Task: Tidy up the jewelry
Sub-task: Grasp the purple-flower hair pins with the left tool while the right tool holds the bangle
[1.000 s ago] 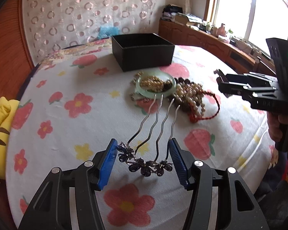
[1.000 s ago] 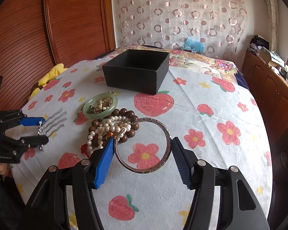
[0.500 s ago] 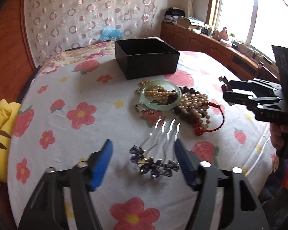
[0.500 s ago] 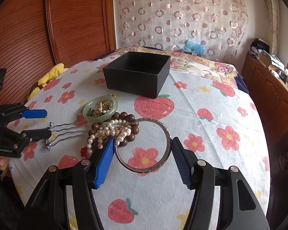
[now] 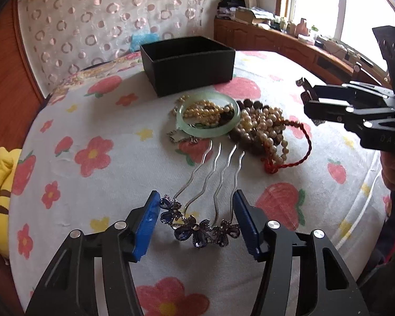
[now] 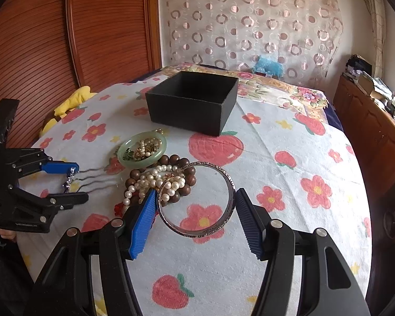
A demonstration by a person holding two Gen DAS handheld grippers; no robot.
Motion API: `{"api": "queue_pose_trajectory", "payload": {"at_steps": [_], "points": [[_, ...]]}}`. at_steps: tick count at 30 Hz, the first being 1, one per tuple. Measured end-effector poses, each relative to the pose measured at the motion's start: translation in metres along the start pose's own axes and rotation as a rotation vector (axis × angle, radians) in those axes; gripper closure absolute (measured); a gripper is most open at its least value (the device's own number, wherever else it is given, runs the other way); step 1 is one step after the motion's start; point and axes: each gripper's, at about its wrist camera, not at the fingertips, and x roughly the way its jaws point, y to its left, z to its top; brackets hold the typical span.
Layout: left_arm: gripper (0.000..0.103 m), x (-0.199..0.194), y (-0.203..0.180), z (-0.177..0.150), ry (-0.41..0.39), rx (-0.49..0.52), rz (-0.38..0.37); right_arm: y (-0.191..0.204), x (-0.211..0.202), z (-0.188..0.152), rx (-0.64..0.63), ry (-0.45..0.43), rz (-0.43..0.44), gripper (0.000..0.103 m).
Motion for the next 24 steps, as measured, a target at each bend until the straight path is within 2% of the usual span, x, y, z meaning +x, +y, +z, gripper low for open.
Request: {"api": "queue_pose_trajectory", "payload": {"at_steps": [7,8,9,10,17,24], "points": [[0.050,-0.015,0.011,0.012,-0.069,-0.032,0.001,0.002,0.003,0.008,-0.016,-0.004,0.002,0.040],[0.055,-0.016,0.013,0.014,-0.078,-0.036,0.003,0.003,0.005,0.010,-0.022,-0.004,0.003,0.040],[0.078,-0.016,0.016,0.017,-0.081,-0.043,0.006,0.003,0.007,0.012,-0.027,-0.004,0.003,0.040],[0.080,-0.015,0.019,0.020,-0.081,-0.052,-0.005,0.003,0.008,0.014,-0.031,-0.005,0.003,0.040],[0.080,-0.001,0.030,0.035,-0.077,-0.062,-0.021,-0.001,0.021,0.028,-0.030,-0.011,0.020,0.040],[0.077,0.006,0.032,0.032,-0.048,-0.072,-0.082,-0.007,0.024,0.026,-0.016,-0.004,0.024,0.040]]}}
